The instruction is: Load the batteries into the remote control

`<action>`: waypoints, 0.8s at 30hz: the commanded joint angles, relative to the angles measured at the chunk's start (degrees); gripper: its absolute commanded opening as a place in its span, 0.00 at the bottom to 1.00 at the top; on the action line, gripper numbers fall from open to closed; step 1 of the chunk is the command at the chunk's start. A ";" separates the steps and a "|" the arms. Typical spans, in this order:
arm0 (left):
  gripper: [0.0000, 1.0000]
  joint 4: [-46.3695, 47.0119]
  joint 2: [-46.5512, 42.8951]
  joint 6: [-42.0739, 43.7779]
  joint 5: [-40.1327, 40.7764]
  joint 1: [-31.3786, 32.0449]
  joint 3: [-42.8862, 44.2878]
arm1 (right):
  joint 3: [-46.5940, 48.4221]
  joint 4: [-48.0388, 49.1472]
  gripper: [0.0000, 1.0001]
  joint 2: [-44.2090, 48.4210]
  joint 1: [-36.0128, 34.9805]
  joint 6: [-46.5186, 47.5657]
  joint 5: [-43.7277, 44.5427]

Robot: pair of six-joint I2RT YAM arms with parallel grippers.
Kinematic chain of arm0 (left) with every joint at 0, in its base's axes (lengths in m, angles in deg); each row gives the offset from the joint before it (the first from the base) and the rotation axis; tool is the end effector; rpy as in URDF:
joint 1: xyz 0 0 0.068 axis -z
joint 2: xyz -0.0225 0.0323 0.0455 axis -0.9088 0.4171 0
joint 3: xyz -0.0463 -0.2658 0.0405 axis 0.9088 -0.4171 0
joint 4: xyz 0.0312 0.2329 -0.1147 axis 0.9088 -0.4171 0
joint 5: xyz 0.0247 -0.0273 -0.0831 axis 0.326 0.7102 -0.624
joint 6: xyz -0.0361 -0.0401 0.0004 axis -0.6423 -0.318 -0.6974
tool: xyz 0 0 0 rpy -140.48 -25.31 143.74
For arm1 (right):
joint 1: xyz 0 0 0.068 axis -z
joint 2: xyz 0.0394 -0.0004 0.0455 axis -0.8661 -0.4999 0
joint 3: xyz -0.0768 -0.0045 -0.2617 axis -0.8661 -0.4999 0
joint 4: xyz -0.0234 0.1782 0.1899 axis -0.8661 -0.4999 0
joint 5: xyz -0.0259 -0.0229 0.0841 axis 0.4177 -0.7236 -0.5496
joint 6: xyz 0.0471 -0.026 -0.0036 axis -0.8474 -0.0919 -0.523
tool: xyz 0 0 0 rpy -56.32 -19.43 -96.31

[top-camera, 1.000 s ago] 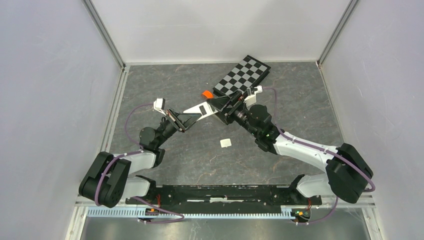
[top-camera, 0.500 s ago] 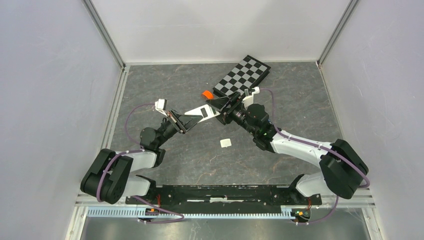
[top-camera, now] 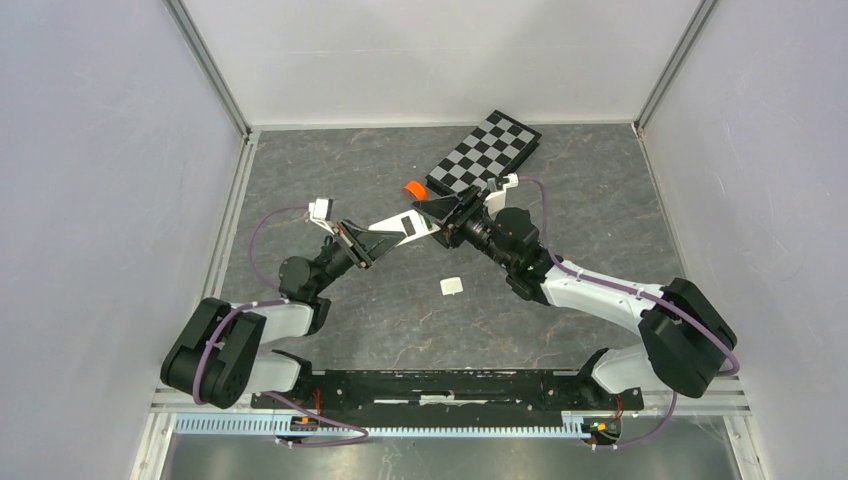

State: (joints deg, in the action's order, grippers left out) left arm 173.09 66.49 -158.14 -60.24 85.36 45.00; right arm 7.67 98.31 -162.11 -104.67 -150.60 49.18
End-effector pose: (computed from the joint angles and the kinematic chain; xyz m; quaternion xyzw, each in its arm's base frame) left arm 0.1959 -0.0922 0.2204 -0.0329 0.5796 -0.6972 0.4206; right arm 0.2223 0.2216 0.2745 0.2449 0.6598 0.6544 0.2765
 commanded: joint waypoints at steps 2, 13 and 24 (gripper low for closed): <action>0.02 3.89 -1.10 3.57 -0.76 0.17 -0.44 | 0.42 4.17 0.54 0.05 0.28 -1.89 -1.42; 0.02 3.92 -2.59 -0.30 1.80 0.29 0.51 | -1.25 6.29 0.37 -0.11 0.28 -1.99 -2.14; 0.02 3.85 -5.23 -12.85 5.81 0.26 2.74 | -3.92 9.44 0.17 0.56 0.41 2.30 -1.45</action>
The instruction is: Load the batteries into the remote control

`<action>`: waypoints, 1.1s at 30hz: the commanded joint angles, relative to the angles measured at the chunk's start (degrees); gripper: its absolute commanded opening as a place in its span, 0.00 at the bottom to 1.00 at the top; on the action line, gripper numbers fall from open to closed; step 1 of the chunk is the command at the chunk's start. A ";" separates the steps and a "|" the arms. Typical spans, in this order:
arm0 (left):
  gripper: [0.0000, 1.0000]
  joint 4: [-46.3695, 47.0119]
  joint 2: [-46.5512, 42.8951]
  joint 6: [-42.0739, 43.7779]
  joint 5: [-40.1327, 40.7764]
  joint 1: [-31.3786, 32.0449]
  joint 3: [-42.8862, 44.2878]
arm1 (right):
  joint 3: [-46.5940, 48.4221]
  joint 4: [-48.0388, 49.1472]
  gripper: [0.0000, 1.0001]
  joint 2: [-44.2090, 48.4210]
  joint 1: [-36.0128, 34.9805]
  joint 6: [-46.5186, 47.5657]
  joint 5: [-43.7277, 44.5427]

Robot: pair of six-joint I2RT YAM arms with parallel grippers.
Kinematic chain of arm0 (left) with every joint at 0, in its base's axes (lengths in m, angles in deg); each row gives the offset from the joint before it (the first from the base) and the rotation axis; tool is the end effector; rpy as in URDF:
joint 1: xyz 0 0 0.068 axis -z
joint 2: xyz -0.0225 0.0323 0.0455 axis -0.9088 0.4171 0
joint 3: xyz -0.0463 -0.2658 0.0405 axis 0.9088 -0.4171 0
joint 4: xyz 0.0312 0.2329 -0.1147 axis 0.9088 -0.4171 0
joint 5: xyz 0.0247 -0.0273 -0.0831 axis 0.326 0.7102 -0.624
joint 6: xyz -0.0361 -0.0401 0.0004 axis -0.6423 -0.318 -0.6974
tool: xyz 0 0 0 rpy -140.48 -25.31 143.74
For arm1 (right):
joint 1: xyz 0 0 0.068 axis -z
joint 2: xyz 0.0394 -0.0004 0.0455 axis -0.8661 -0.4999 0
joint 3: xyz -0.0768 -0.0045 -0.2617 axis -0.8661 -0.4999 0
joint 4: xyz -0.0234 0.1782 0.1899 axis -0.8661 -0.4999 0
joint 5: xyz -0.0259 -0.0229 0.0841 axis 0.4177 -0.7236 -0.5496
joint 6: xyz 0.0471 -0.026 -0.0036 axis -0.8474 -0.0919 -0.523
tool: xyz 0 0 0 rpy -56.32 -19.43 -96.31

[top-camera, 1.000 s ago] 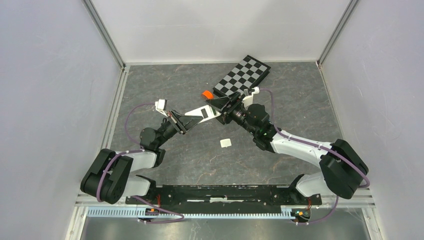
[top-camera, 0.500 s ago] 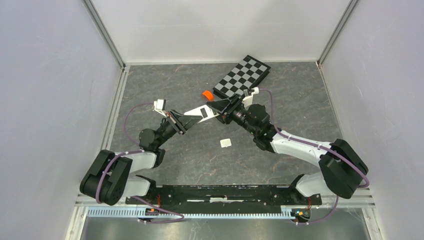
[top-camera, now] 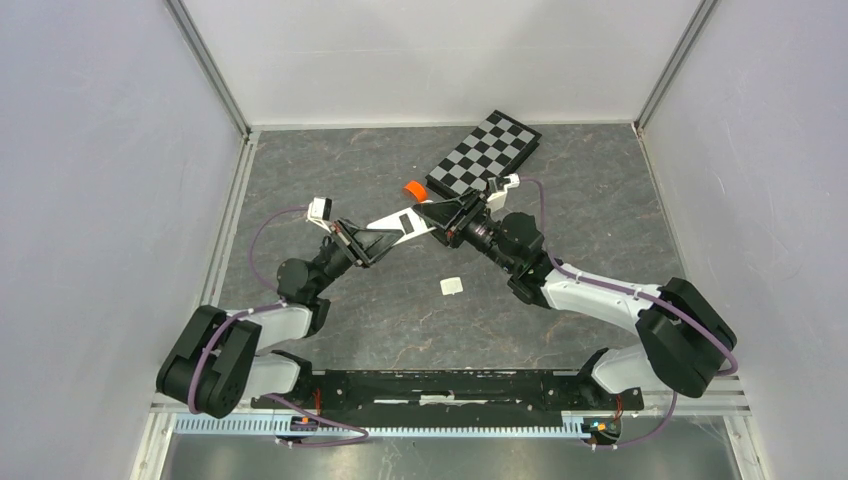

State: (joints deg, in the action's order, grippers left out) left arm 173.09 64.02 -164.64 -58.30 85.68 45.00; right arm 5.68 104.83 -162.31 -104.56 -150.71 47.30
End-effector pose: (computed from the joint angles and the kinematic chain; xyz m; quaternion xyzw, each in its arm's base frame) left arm 0.1918 -0.0908 0.2290 -0.0654 0.5589 -0.7241 0.3988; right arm 0.2194 0.2195 0.2741 0.2244 0.6382 0.6822 0.2772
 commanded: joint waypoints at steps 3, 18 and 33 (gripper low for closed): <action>0.02 3.58 -3.37 -9.22 3.91 -0.08 3.49 | -2.78 1.94 0.14 1.86 0.47 6.33 0.87; 0.02 -3.10 -1.88 0.62 -0.85 -0.26 2.82 | -6.23 10.50 0.85 6.20 6.80 17.98 -6.80; 0.02 -13.64 -1.70 12.96 -3.07 -0.87 2.51 | 6.04 -48.12 0.76 10.22 17.49 69.15 2.33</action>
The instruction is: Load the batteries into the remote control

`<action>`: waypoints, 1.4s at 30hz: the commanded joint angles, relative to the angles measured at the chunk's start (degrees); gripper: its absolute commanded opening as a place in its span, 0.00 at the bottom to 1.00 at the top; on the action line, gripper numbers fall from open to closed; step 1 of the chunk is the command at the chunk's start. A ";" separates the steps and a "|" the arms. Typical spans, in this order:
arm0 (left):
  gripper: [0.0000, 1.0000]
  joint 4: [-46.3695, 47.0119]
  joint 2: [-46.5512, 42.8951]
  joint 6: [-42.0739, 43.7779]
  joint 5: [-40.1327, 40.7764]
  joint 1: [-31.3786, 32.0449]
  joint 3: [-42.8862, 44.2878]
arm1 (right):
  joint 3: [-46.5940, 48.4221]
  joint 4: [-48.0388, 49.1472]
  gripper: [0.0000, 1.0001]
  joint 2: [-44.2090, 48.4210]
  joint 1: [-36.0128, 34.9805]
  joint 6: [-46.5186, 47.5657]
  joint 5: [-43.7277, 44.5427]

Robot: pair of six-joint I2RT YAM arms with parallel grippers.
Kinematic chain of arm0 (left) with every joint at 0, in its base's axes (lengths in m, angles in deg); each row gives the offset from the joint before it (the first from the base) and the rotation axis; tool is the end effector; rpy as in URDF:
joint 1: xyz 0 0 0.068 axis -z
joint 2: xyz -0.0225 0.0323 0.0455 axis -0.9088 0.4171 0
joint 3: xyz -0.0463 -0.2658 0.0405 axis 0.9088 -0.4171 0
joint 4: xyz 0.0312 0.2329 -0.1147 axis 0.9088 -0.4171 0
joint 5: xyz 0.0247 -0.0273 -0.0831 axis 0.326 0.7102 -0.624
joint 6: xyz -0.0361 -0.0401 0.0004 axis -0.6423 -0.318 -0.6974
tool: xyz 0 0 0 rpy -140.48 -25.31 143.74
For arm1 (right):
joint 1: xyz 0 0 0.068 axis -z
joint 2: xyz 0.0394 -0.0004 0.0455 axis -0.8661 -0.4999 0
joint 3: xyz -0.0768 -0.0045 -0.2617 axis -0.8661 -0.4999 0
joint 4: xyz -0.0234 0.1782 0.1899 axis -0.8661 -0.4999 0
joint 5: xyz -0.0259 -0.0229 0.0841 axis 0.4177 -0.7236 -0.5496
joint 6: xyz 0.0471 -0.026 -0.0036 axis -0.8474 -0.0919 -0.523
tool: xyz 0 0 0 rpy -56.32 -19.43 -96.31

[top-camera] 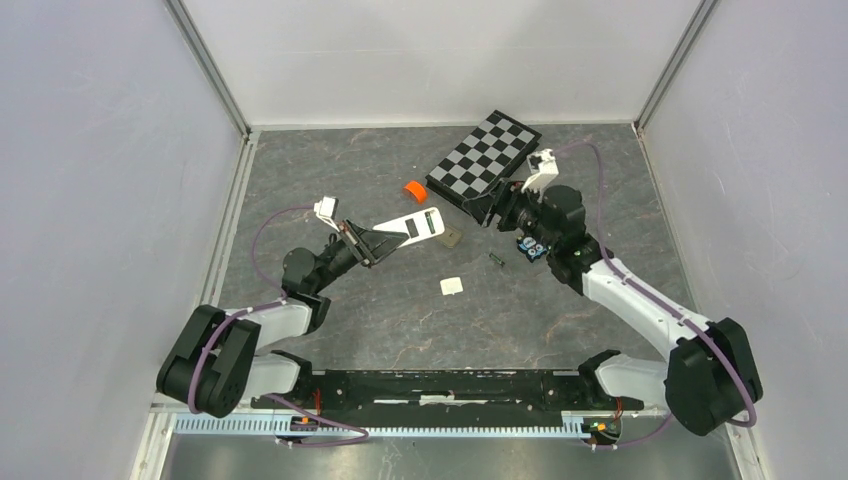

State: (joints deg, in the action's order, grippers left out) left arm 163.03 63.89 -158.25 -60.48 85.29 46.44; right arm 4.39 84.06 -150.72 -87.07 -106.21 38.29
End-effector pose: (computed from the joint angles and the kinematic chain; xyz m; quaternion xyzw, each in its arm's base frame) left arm 0.2007 -0.0938 0.2191 -0.0590 0.6124 -0.6848 0.3906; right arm 0.2402 0.1318 0.2820 0.0276 0.7395 0.4519 0.4981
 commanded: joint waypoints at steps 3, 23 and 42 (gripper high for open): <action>0.02 -9.59 -3.79 9.85 -0.55 -0.54 1.60 | 7.65 -32.46 0.70 -3.22 0.00 32.82 15.76; 0.02 -25.63 -10.72 17.37 -0.35 -0.61 4.52 | 9.54 -32.87 0.49 -21.55 -0.30 42.62 13.28; 0.02 -25.59 -10.45 17.94 -0.87 -0.66 4.28 | 12.98 -37.38 0.27 -27.99 -0.70 42.14 13.77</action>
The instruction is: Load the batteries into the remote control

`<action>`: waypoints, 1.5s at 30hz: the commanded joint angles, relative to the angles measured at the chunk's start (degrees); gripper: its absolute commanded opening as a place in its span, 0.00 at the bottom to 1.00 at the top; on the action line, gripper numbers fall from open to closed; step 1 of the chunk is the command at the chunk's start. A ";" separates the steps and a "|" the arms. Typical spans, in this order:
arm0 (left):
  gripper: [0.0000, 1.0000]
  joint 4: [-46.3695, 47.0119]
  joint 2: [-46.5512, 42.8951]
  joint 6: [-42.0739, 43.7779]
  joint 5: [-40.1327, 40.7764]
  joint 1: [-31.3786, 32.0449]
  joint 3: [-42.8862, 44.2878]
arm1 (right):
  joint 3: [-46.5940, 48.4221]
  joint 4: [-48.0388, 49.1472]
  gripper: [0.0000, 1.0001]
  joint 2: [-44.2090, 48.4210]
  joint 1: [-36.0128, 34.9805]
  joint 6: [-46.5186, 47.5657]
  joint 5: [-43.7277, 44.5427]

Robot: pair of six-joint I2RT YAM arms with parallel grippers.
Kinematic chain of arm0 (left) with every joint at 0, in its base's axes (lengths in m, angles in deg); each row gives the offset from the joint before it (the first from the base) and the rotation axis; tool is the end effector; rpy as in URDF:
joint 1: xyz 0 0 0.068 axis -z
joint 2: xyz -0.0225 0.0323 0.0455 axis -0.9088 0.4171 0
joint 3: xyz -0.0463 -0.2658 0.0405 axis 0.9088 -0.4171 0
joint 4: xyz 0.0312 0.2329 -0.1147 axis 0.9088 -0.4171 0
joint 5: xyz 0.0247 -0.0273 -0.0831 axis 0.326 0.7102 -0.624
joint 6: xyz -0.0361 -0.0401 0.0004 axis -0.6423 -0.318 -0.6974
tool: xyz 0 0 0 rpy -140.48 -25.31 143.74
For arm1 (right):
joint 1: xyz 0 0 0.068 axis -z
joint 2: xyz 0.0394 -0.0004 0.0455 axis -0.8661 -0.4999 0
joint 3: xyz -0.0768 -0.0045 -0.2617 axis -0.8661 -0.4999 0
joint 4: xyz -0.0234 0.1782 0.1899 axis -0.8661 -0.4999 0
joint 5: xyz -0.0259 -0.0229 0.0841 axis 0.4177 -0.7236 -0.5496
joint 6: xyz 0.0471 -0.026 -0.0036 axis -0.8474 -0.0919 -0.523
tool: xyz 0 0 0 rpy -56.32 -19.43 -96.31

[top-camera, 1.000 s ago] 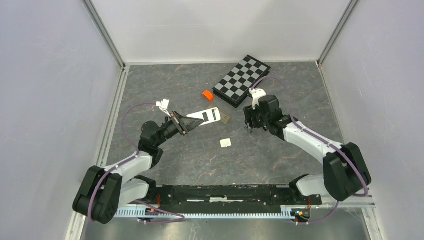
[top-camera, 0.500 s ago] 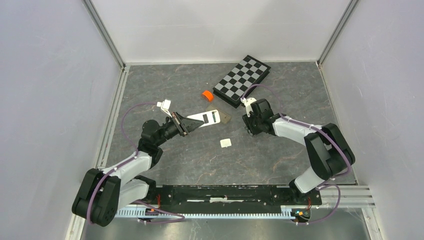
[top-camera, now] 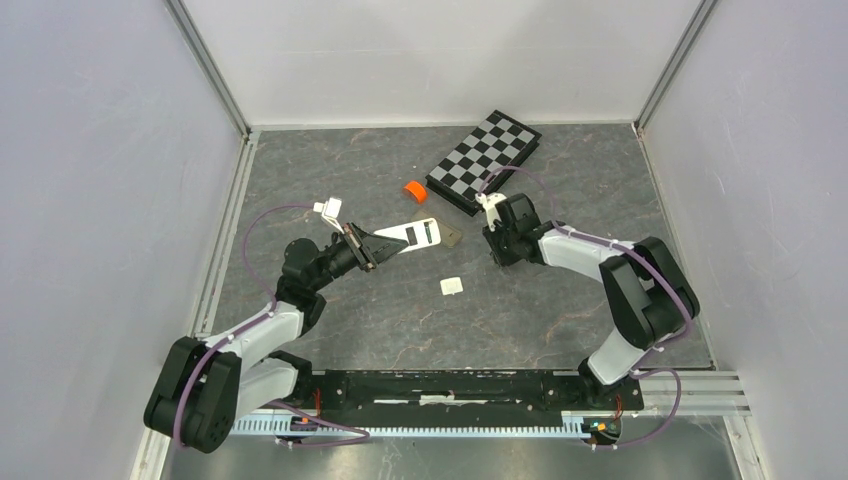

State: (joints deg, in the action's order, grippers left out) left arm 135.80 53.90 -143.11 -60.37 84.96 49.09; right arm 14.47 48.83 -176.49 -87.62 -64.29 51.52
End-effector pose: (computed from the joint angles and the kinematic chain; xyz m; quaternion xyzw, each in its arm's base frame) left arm 0.1977 -0.0913 0.2193 -0.0349 0.6939 -0.5968 0.4014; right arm 0.2796 0.1462 0.1560 -0.2183 0.9324 0.0694 0.2795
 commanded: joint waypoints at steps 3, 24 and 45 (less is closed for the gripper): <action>0.02 1.58 -0.81 3.05 -0.73 -0.39 0.97 | 3.98 -4.55 0.20 -3.40 -0.14 -0.80 0.02; 0.02 3.62 2.73 6.26 0.30 -0.33 -1.96 | 11.15 -20.15 0.30 -8.68 -0.23 -2.62 2.89; 0.02 10.95 29.00 -2.20 -2.47 6.37 8.33 | 4.82 -11.55 0.00 4.60 -0.36 -9.91 -8.42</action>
State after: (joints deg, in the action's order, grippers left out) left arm 137.46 76.76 -140.57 -60.46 89.57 54.59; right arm 21.51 32.96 -178.24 -88.01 -71.11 48.13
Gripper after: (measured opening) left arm 0.275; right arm 0.023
